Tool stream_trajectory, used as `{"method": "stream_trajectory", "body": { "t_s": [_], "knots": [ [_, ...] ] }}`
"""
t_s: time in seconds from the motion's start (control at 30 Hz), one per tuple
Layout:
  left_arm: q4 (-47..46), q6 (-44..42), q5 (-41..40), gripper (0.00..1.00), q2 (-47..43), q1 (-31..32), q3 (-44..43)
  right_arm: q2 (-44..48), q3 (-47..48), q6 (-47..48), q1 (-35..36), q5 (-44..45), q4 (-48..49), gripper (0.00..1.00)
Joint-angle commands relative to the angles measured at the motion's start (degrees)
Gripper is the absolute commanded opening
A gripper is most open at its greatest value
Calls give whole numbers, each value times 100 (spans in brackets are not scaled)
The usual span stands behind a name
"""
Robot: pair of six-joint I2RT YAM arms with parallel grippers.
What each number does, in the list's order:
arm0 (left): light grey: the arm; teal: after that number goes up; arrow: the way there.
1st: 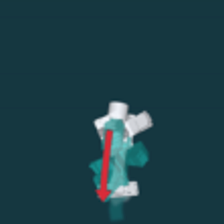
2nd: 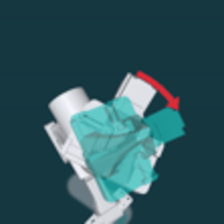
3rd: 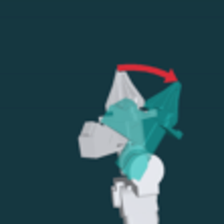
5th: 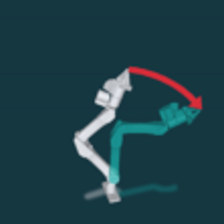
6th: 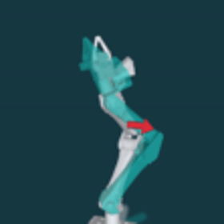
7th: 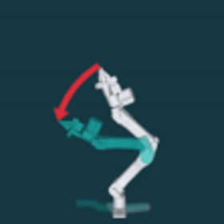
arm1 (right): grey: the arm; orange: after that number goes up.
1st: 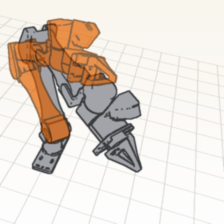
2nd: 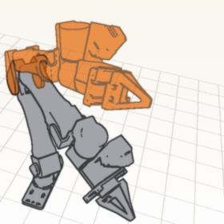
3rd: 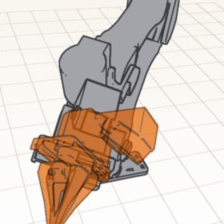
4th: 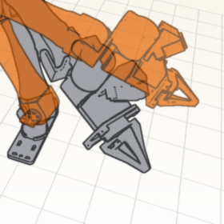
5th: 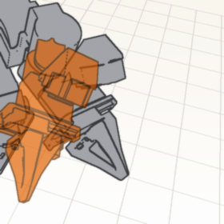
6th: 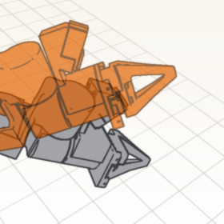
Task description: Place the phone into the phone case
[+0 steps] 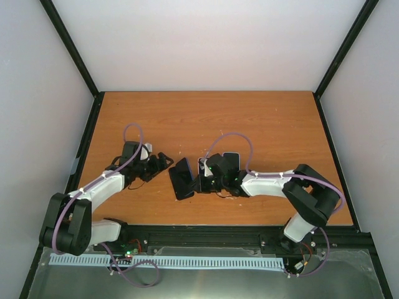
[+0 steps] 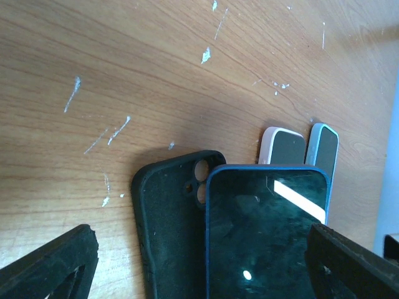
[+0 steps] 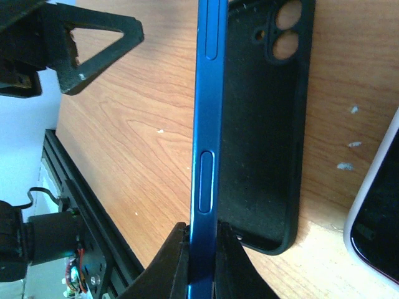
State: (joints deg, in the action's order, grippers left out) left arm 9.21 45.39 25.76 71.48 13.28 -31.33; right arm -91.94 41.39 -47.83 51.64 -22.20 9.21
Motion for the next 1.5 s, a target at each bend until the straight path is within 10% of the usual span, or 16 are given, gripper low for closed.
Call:
{"method": "stream_trajectory", "body": {
  "t_s": [0.0, 1.47],
  "knots": [
    [-633, 7, 270, 91, 19, -27, 178, -218, 243, 11, 55, -224, 332, 3],
    [-2363, 362, 1655, 58, 1537, 83, 550, -1140, 1, -1041, 61, -1089, 1265, 3]
  ]
}}
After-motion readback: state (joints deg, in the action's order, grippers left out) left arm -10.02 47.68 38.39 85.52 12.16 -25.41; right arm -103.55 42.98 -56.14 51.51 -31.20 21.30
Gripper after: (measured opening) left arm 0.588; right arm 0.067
